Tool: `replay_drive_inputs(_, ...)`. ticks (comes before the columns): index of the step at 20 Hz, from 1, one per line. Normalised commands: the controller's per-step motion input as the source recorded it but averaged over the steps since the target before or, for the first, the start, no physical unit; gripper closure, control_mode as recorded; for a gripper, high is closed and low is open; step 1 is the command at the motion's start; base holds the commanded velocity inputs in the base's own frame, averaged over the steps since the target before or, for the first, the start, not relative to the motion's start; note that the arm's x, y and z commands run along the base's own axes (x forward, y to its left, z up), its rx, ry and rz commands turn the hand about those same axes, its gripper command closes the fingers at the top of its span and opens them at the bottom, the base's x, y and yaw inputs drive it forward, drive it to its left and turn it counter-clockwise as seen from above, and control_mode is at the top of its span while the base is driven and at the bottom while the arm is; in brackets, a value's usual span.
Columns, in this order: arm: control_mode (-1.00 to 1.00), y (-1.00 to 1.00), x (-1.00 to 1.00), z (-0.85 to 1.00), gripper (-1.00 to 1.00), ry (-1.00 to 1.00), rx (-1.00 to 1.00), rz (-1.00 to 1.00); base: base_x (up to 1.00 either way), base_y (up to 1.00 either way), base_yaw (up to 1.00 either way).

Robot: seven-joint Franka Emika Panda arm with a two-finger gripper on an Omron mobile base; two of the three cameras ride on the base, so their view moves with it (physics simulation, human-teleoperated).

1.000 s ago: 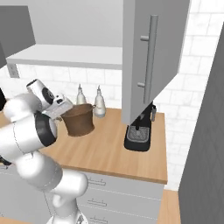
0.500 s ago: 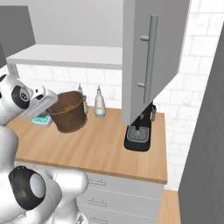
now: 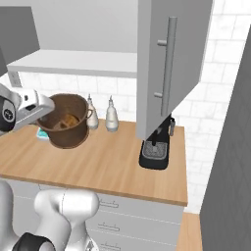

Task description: Open the cabinet, pick up the bread from the cabinet and place it in the basket. Then move the basket to the dining counter.

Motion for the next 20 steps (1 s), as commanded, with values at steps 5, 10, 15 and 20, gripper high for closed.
replay_drive_inputs(5,-1.00,0.00,-0.32,0.62,1.00,0.02,0.11,0.01,0.00,0.00,0.00)
replay_drive_inputs(10,-1.00,0.02,-0.14,0.45,1.00,0.06,0.02,0.02,0.00,0.00,0.00)
replay_drive_inputs(15,-1.00,0.00,-0.06,0.14,1.00,0.01,0.00,0.03,0.00,0.00,0.00)
replay_drive_inputs(20,-1.00,0.01,-0.05,0.36,1.00,0.02,-0.07,0.00,0.00,0.00,0.00)
